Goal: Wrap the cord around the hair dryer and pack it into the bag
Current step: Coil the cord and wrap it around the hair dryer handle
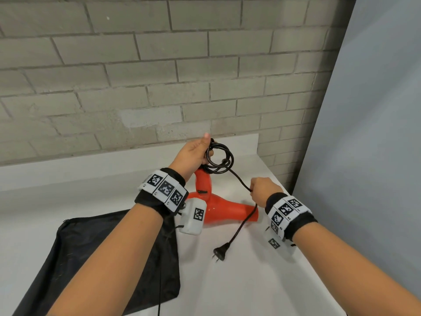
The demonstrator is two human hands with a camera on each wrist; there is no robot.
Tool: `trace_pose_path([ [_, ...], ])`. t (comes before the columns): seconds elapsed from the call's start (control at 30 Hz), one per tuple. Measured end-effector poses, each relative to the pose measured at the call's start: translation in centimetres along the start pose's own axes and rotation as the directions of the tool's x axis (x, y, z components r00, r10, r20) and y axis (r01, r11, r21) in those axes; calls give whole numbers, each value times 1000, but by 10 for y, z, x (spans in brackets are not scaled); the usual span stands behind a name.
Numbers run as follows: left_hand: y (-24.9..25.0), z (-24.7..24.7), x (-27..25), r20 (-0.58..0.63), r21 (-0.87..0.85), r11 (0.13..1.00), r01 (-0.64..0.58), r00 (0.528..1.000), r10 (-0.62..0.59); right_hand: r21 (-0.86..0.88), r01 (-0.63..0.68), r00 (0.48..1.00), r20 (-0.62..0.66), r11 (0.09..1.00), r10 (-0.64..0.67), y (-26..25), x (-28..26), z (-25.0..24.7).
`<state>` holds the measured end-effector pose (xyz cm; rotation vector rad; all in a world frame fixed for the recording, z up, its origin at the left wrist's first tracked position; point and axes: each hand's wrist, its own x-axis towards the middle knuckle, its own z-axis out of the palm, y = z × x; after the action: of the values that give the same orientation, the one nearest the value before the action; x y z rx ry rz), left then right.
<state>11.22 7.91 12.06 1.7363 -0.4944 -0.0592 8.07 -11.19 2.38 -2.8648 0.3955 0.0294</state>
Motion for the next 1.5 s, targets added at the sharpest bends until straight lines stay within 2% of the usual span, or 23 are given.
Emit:
trace_pose_path([
  [0.1, -1, 0, 1, 44, 10, 1000, -6, 999, 6, -259, -80, 995, 45, 963, 94, -3, -8, 4],
  [0.17, -1, -3, 2, 55, -13, 1000, 0, 999, 1, -270, -85, 995, 22, 959, 95, -6, -11, 3],
  [0.2, -2, -4, 3, 59, -27, 1000, 1, 998, 1, -181, -50, 999, -3, 982, 50, -8, -11, 2],
  [0.27, -2, -4, 4, 84, -37, 999, -10, 996, 13, 143, 117, 991, -75, 983, -107, -15, -6, -3],
  [0.3, -2, -3, 4, 98, -30, 999, -22, 995, 25, 305, 232, 971, -130, 924, -201, -21, -3, -8],
  [0.37, -2, 2, 5, 131, -27, 999, -39, 991, 43, 537, 434, 901, -259, 723, -348, -36, -1, -17],
  [0.43, -1, 5, 5, 147, -59, 998, -36, 988, 44, 661, 503, 860, -319, 557, -398, -48, -4, -24],
  [0.5, -1, 5, 6, 152, -66, 997, -47, 987, 57, 714, 487, 870, -342, 503, -357, -53, -4, -26],
  [0.57, -3, 3, 8, 158, -62, 996, -57, 985, 67, 728, 444, 896, -343, 523, -283, -49, -3, -26],
  [0.67, -10, 2, 12, 142, -135, 989, -59, 987, 78, 664, 345, 938, -275, 663, -212, -30, 4, -20],
  [0.77, -14, 4, 14, 137, -138, 987, -86, 985, 105, 525, 308, 947, -252, 794, -200, -18, 6, -19],
  [0.83, -13, 5, 15, 131, -100, 988, -114, 983, 127, 485, 356, 931, -256, 799, -260, -18, 4, -23],
  [0.93, -12, 4, 15, 128, -69, 987, -148, 979, 156, 503, 467, 884, -285, 727, -371, -27, -3, -29],
  [1.0, -11, 4, 14, 145, -77, 987, -144, 977, 154, 529, 457, 889, -295, 716, -350, -28, -5, -35],
  [1.17, -6, 7, 10, 148, -125, 988, -90, 983, 108, 526, 397, 901, -378, 752, -211, -30, 1, -69],
  [1.23, -5, 7, 10, 154, -99, 992, -80, 984, 95, 527, 413, 878, -446, 742, -173, -36, -1, -88],
  [1.3, -4, 6, 12, 176, -71, 995, -64, 982, 76, 486, 455, 834, -526, 746, -166, -45, -8, -103],
  [1.43, 3, 2, 11, 283, -60, 996, -59, 956, 74, 352, 545, 738, -633, 761, -236, -68, -28, -110],
  [1.5, 5, 1, 9, 330, -31, 995, -99, 938, 104, 354, 586, 714, -651, 728, -258, -72, -33, -108],
])
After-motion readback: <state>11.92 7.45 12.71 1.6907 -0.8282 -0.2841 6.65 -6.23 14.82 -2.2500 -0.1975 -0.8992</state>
